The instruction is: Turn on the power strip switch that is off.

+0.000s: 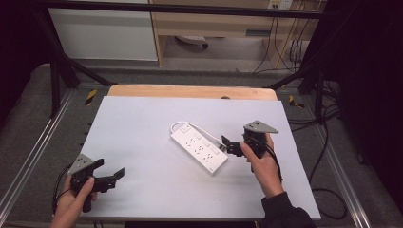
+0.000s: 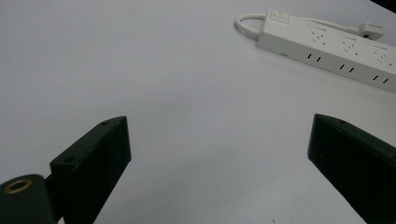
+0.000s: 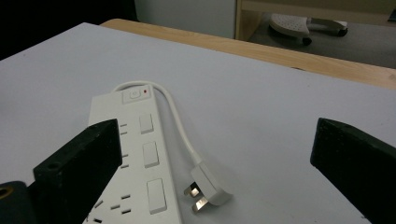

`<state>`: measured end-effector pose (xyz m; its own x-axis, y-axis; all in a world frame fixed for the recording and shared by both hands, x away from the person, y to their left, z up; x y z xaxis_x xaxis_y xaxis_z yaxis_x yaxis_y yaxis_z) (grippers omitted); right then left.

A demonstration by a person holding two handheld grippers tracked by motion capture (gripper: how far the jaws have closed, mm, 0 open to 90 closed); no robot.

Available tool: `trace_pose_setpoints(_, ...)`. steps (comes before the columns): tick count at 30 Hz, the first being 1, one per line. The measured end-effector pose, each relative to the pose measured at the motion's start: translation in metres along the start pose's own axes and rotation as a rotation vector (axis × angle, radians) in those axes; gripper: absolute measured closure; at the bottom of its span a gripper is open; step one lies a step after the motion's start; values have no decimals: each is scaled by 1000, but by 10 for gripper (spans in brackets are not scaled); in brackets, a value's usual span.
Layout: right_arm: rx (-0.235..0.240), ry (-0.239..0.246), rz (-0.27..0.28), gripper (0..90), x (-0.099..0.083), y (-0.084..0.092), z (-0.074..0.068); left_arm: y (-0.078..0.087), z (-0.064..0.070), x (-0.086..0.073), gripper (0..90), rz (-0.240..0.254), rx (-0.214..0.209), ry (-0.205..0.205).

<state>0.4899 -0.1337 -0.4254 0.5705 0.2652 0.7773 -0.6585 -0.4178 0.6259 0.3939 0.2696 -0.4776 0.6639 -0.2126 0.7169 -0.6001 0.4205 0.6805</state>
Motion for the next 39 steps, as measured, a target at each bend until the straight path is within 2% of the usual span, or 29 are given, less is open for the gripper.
trace_pose_setpoints(4,-6,6,-4,24,-1,6,4,0,0,0,60,-2,1,-1)
trace_pose_setpoints(12,-28,-12,15,26,-5,24,20,0,0,0,60,1,1,-7)
trace_pose_setpoints(17,-42,-41,21,26,-16,35,32,1,0,0,60,2,1,-9)
trace_pose_setpoints(26,-57,-58,39,23,-30,52,46,1,0,1,60,5,1,-7)
trace_pose_setpoints(33,-73,-92,44,24,-42,59,63,1,0,1,60,6,0,-9)
trace_pose_setpoints(39,-90,-102,35,23,-57,63,75,2,0,1,60,10,0,-12)
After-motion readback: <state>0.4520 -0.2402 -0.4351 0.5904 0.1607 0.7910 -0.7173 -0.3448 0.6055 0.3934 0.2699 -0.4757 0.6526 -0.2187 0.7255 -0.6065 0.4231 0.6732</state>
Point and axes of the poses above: each handheld gripper's, and its own axes: y roughly backward along the jaws, x roughly out of its top, z roughly to its right, the point moved 10 cm from there along -y, roughly forward along the jaws, and after that the axes turned 13 degrees about -z, right-handed, at the moved point
